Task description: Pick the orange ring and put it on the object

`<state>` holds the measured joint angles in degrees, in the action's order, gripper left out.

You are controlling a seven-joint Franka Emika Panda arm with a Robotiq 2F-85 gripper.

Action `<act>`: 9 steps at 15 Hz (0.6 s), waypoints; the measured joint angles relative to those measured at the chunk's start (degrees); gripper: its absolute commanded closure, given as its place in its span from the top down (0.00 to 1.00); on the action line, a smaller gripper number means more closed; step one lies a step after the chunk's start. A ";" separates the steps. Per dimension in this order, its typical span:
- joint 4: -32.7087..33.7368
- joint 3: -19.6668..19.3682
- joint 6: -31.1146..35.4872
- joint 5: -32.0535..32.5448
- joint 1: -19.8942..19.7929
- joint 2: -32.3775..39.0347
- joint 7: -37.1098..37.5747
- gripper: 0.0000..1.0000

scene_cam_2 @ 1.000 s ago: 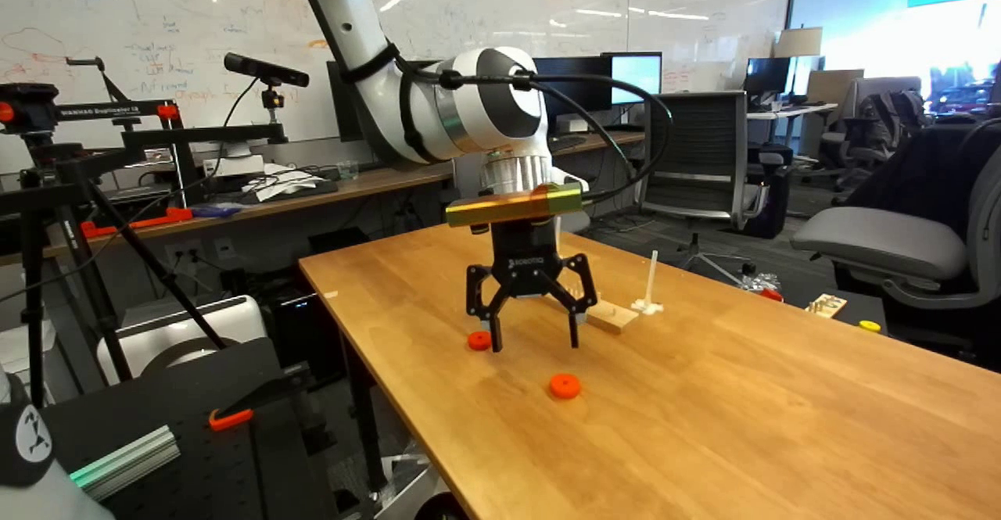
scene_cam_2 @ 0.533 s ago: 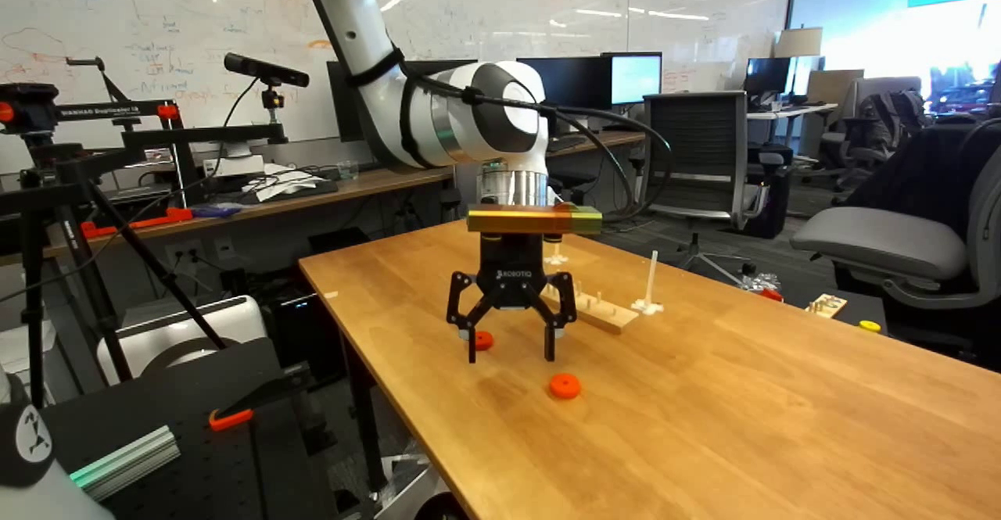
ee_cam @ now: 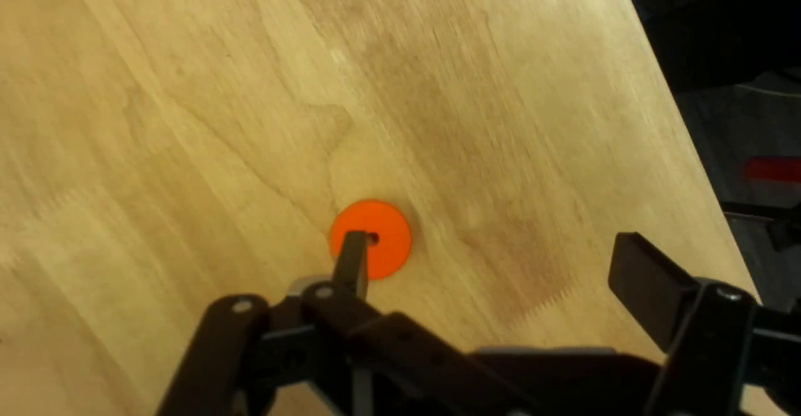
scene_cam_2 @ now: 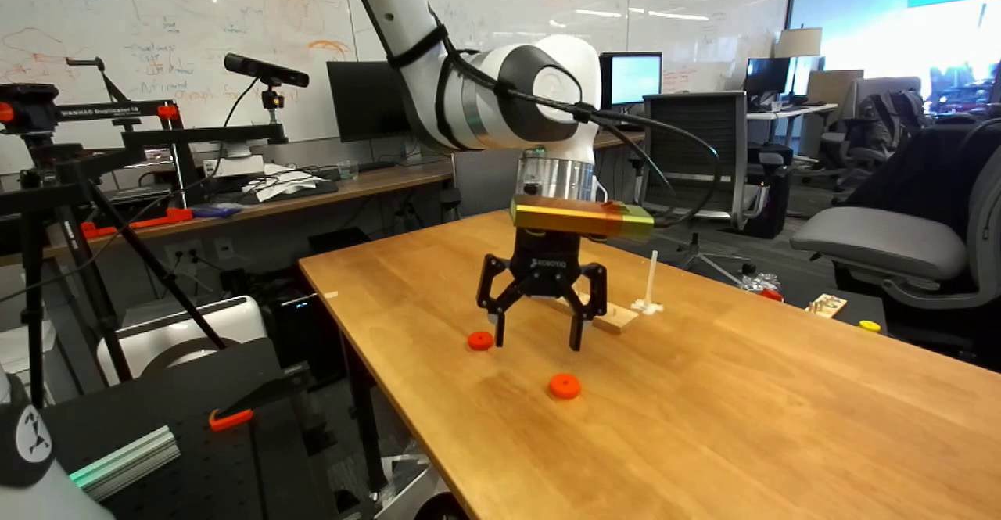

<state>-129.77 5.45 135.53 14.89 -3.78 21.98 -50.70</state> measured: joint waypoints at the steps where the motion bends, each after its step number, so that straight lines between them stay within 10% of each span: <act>1: 0.83 -0.16 0.00 -0.54 -0.25 0.49 -0.01 1.00; 9: 7.98 -1.44 0.69 -0.65 -0.33 9.34 3.92 1.00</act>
<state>-121.79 4.01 136.22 14.24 -4.10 31.32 -46.78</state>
